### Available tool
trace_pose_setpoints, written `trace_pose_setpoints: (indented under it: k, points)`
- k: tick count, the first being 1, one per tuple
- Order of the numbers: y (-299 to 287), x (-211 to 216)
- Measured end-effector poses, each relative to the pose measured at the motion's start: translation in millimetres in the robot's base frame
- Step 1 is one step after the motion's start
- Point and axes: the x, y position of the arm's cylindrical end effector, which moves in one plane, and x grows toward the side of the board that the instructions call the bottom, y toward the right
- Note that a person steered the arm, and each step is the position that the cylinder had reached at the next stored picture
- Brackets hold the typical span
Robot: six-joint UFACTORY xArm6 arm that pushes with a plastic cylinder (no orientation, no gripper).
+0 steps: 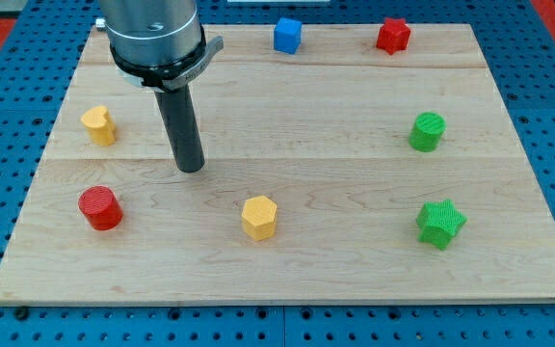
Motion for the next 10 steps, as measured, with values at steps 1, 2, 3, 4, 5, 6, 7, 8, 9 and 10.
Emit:
trace_pose_setpoints:
  k: [1, 2, 3, 4, 5, 6, 7, 8, 9, 10]
  points:
    - [15, -16]
    - [40, -29]
    - [40, -30]
    - [51, -48]
    - [60, -53]
    - [42, -41]
    - [23, -23]
    - [7, 3]
    - [33, 43]
    - [44, 56]
